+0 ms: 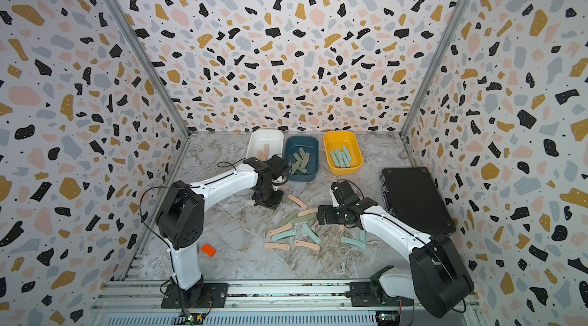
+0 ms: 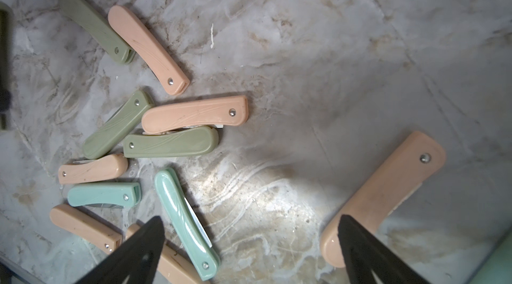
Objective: Place the fruit knives into the storage box by color
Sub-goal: Place the fruit knife in the storage box.
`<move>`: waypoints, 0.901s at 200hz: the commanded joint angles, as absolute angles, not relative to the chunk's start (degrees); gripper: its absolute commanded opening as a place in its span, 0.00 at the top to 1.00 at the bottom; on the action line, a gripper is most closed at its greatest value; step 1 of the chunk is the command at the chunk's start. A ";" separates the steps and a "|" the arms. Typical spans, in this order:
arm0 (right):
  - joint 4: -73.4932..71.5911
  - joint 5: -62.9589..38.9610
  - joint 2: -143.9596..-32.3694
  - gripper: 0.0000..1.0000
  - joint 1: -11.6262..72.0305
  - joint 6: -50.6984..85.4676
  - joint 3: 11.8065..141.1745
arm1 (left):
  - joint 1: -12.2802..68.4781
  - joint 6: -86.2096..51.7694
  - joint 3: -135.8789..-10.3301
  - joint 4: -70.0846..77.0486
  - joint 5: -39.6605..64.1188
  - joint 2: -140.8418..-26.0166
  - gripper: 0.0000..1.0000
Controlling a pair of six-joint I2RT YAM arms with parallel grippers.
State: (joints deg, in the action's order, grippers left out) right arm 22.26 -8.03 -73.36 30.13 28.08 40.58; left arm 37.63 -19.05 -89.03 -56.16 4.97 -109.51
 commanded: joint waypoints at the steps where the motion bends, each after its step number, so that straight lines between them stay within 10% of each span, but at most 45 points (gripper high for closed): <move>1: 22.42 -6.51 -73.45 0.00 30.41 27.69 43.18 | 37.70 -21.67 -97.34 -57.48 2.40 -109.80 0.92; 86: 25.46 -6.37 -73.41 0.00 28.80 26.80 44.99 | 34.61 -22.11 -148.33 -66.74 -4.22 -144.03 0.92; 144: 26.21 -7.87 -72.44 0.00 28.31 26.89 43.91 | 33.40 -21.58 -143.88 -52.12 -5.09 -147.31 0.86; 180: 28.36 -6.60 -71.47 0.01 27.74 25.95 44.13 | 33.40 -21.41 -148.14 -54.98 -3.52 -147.94 0.55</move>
